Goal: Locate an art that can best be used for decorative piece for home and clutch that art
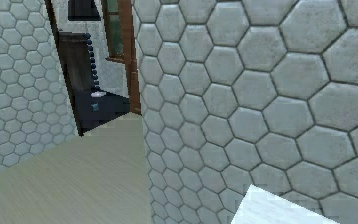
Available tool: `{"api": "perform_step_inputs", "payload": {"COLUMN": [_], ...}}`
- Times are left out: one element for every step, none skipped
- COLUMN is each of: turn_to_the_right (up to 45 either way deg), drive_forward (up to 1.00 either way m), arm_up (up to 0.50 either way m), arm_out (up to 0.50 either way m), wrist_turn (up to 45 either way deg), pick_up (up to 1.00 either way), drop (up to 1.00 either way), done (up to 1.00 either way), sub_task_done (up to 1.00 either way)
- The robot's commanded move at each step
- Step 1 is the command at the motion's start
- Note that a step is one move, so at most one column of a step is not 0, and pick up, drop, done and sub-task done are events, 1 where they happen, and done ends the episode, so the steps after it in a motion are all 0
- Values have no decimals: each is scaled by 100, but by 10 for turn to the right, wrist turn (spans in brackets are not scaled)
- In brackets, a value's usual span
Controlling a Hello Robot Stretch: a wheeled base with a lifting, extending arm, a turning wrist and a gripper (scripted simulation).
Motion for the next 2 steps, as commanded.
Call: {"api": "perform_step_inputs", "payload": {"turn_to_the_right": [0,0], "drive_forward": [0,0], "arm_up": [-28,0], "arm_out": [0,0], "wrist_turn": [0,0], "pick_up": [0,100], "drop": [0,0], "done": [0,0], "sub_task_done": [0,0]}}
